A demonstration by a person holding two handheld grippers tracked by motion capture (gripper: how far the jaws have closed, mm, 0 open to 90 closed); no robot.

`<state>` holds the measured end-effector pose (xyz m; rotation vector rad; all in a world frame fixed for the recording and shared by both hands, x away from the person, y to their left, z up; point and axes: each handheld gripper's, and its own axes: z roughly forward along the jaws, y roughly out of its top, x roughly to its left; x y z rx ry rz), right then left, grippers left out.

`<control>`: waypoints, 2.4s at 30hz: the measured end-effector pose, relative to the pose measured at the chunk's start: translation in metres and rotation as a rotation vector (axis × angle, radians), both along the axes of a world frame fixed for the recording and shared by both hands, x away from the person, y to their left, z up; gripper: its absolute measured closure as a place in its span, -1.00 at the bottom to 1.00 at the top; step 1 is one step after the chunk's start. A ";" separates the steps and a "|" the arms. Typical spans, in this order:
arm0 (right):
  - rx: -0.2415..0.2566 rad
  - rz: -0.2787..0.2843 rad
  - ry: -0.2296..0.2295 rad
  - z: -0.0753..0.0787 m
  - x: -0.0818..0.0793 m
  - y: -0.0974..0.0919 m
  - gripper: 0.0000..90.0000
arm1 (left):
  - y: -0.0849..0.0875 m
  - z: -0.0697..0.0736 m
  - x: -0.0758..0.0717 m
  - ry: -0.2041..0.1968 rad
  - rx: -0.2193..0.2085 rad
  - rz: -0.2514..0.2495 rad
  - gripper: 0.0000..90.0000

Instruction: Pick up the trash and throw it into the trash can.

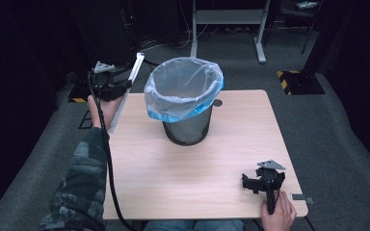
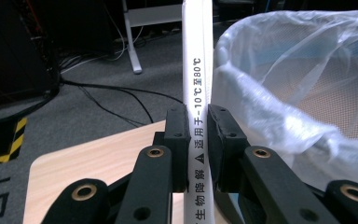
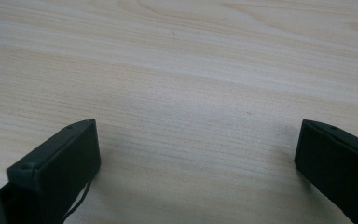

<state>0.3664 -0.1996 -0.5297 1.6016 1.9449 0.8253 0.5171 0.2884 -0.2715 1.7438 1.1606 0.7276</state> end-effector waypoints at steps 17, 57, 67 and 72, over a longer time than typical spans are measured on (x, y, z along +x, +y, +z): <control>-0.005 0.003 0.001 0.000 0.000 0.000 -1.00 | -0.028 0.033 0.006 -0.054 0.012 -0.060 0.75; -0.001 0.001 0.001 0.000 0.000 0.000 -1.00 | -0.125 0.070 0.044 -0.125 0.018 -0.195 0.75; -0.001 0.001 0.001 0.000 0.000 0.000 -1.00 | -0.151 0.075 0.053 -0.167 0.000 -0.225 0.75; -0.001 0.001 0.001 0.000 0.000 0.000 -1.00 | -0.165 0.074 0.059 -0.197 -0.005 -0.231 0.74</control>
